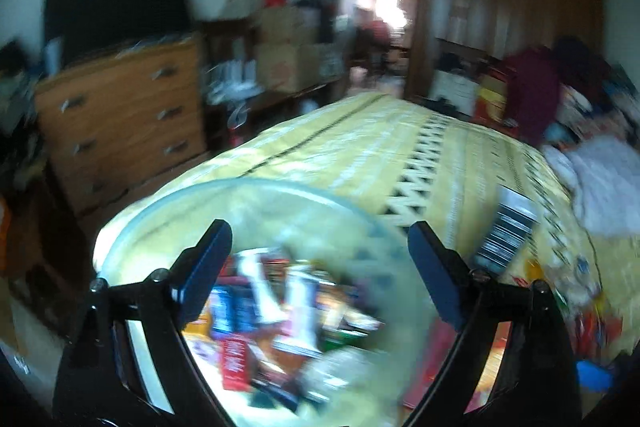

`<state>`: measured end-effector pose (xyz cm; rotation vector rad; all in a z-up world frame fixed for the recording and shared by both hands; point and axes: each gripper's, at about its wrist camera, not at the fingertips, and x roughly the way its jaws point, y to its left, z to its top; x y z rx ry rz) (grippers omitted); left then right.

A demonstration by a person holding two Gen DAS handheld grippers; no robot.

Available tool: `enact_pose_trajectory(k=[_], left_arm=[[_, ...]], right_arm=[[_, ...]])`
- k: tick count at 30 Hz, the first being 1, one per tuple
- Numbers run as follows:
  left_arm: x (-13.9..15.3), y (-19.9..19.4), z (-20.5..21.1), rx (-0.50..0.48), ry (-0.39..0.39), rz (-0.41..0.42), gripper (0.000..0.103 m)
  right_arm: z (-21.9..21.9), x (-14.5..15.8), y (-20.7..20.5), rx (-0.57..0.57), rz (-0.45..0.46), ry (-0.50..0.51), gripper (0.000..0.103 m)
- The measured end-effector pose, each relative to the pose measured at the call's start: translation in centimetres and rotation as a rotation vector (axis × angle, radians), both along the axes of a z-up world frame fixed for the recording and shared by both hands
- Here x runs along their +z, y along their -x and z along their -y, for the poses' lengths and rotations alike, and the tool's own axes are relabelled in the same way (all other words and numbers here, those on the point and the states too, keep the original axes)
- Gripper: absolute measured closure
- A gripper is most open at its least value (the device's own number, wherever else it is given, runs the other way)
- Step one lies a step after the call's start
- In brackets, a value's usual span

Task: Organize snacks
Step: 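Move both grippers back to the snack pile on the bed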

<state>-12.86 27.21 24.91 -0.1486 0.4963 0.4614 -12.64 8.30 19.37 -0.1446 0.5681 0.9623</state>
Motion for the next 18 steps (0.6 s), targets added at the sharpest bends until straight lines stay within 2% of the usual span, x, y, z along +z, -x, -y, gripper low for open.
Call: enact_pose_trajectory(k=[3,8,14,16,18], left_arm=[[0.7,-0.5,6.1,-0.093,-0.106,-0.013,0.013],[0.8,-2.1,15.5,-0.248,-0.184,-0.052,0.013],[2.0,-2.2,23.0,-0.350,-0.258,-0.063,0.013],[2.3,-1.9,24.6,-0.381,-0.279,-0.065,0.013],[2.5,-1.8,26.5,-0.406,-0.310,-0.072,0.013]], right_arm=[[6.1,-2.6,0.8,-0.095,-0.062,0.023,0.034],[16.0,-6.1,2.0,-0.254,-0.137,0.063,0.034],[24.5,-6.5,4.0,-0.377,-0.146,0.006,0.034],[25.7,-6.1,4.5,-0.391,-0.144,-0.012,0.034],[26.7,-6.1,4.6,-0.404,-0.140,-0.037,0.028]])
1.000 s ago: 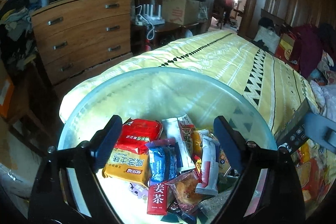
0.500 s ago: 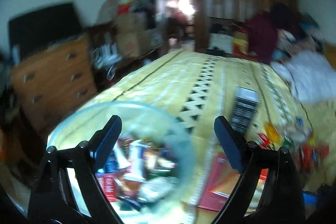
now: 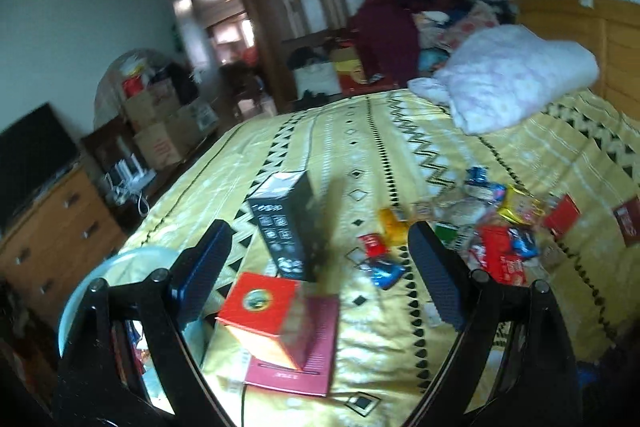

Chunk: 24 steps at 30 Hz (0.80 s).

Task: Organize snacks
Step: 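Move both grippers back to the snack pile on the bed, then grasp a red square cake packet with the left gripper while the right grasps a round biscuit packet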

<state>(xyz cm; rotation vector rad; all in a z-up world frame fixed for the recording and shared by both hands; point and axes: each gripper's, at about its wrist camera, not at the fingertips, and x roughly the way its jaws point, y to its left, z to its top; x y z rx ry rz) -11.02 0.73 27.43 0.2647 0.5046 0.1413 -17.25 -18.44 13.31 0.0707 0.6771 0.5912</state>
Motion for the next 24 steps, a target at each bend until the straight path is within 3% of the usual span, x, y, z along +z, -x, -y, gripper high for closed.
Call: enact_pose_trajectory(k=[7,11,13,16,18,20,24], left_arm=[[-0.7,-0.7,3.6,-0.054,-0.057,-0.032,0.011],[-3.4,-3.7,2.7,-0.083,0.104,-0.143,0.006],[-7.2,-6.3,1.4,-0.098,0.249,-0.282,0.006],[-12.8,-9.1,0.1,-0.083,0.390,-0.425,0.007],[-17.1,-11.0,0.3,-0.085,0.429,-0.525,0.008],[-19.6,-12.2,1.5,-0.121,0.430,-0.582,0.012],[-21.6,-14.8,4.9,-0.216,0.456,-0.594,0.012]], right_arm=[[2.2,0.0,0.3,-0.024,0.012,-0.067,0.023],[3.1,-1.5,-0.7,-0.046,-0.038,-0.090,0.022],[3.6,-3.0,-1.5,-0.057,-0.092,-0.095,0.022],[4.3,-5.4,-2.7,-0.060,-0.179,-0.092,0.022],[4.7,-6.9,-3.7,-0.060,-0.240,-0.089,0.022],[5.2,-7.9,-4.5,-0.070,-0.268,-0.083,0.022],[6.1,-10.0,-6.2,-0.095,-0.323,-0.070,0.022]])
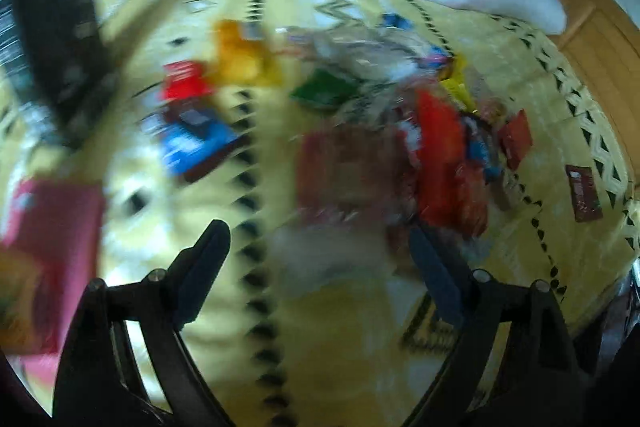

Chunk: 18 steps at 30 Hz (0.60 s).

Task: Organize snacks
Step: 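Grasp a red square cake packet with the left gripper while the right grasps a round biscuit packet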

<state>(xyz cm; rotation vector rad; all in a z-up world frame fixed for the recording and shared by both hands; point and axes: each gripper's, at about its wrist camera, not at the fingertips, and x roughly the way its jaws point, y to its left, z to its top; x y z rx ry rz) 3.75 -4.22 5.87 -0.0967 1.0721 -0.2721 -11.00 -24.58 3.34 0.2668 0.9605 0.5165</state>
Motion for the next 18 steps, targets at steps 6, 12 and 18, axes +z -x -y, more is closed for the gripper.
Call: enact_pose_trajectory(k=[6,12,18], left_arm=[[-3.0,-4.0,1.4,0.021,0.002,-0.030,0.022],[-2.4,-2.5,0.0,0.028,-0.033,-0.014,0.048],[-0.2,3.1,-3.3,0.037,-0.070,0.041,0.048]], right_arm=[[1.7,-1.4,-1.5,-0.023,-0.049,0.009,0.022],[2.8,-1.2,-1.9,-0.044,-0.060,0.002,0.022],[6.5,0.8,-6.1,-0.120,-0.043,0.071,0.024]])
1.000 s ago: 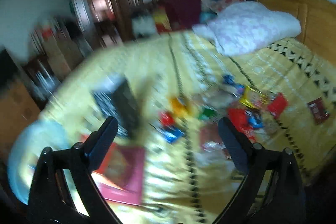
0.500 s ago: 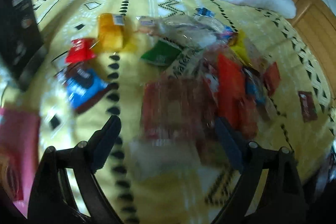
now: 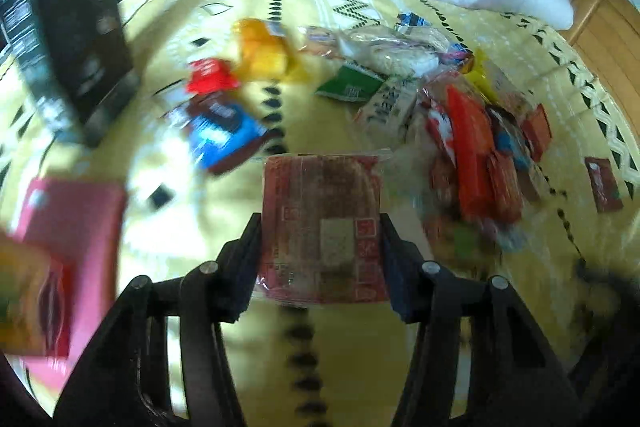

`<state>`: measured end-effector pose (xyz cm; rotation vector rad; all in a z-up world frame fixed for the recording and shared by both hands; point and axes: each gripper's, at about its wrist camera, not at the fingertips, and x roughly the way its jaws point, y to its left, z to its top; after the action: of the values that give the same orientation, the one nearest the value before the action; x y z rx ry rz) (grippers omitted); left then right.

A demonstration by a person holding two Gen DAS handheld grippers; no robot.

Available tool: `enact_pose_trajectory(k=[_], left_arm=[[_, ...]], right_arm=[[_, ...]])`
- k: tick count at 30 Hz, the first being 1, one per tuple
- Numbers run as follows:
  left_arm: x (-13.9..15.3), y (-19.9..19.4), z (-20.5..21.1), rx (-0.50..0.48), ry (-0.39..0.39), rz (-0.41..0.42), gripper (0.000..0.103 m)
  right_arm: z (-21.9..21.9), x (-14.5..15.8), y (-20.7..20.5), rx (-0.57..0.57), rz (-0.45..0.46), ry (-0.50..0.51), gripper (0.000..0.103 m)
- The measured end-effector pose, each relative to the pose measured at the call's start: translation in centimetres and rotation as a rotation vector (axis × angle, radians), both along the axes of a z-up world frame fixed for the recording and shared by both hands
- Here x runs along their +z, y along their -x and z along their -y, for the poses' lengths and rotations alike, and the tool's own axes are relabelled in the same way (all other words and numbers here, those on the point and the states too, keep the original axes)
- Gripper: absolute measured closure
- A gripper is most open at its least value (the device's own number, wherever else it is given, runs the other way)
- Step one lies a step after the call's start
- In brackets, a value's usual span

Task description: Organize snacks

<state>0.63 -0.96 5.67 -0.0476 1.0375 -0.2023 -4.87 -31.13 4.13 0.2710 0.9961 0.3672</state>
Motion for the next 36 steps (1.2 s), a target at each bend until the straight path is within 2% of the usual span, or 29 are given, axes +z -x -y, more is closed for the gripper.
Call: enact_pose_trajectory(k=[3,6,12,14,16,17,18,21,23,26,31,35,36], left_arm=[[-0.1,1.6,-0.7,0.011,0.003,-0.010,0.048],[-0.1,2.2,-0.4,0.002,0.018,-0.012,0.048],[-0.3,3.0,1.4,-0.038,0.019,-0.009,0.048],[-0.8,3.1,1.7,-0.046,0.009,-0.012,0.048],[-1.4,3.3,1.7,-0.042,0.009,-0.029,0.048],[-1.7,3.4,1.7,-0.038,0.005,-0.036,0.048],[-1.9,3.6,1.6,-0.031,-0.002,-0.041,0.048],[-2.1,4.2,1.2,-0.022,-0.016,-0.040,0.048],[-2.3,4.7,0.8,-0.015,-0.022,-0.040,0.048],[-3.1,5.3,0.6,-0.009,-0.030,-0.045,0.048],[-3.8,5.6,0.8,-0.010,-0.037,-0.007,0.042],[-4.2,5.3,0.8,0.009,-0.038,0.006,0.036],[-4.2,5.3,1.0,0.011,-0.044,0.012,0.030]], right_arm=[[2.4,0.6,-4.4,-0.039,-0.046,0.110,0.024],[3.8,-0.4,-8.9,-0.048,-0.093,0.215,0.024],[4.0,-5.0,-14.0,-0.001,-0.203,0.278,0.024],[4.4,-5.9,-13.9,-0.017,-0.200,0.273,0.025],[4.8,-5.8,-13.3,-0.041,-0.177,0.276,0.033],[5.2,-5.6,-13.0,-0.060,-0.161,0.269,0.043],[5.6,-5.4,-12.3,-0.066,-0.154,0.250,0.048],[6.1,-3.6,-10.3,-0.076,-0.114,0.203,0.055],[5.2,-1.9,-7.7,-0.058,-0.081,0.152,0.055],[2.8,-1.0,-3.9,-0.012,-0.063,0.108,0.055],[-1.4,-3.6,-0.2,0.050,-0.096,0.143,0.055],[-1.8,-4.2,0.3,0.052,-0.090,0.154,0.054],[-2.0,-4.2,0.4,0.060,-0.089,0.160,0.052]])
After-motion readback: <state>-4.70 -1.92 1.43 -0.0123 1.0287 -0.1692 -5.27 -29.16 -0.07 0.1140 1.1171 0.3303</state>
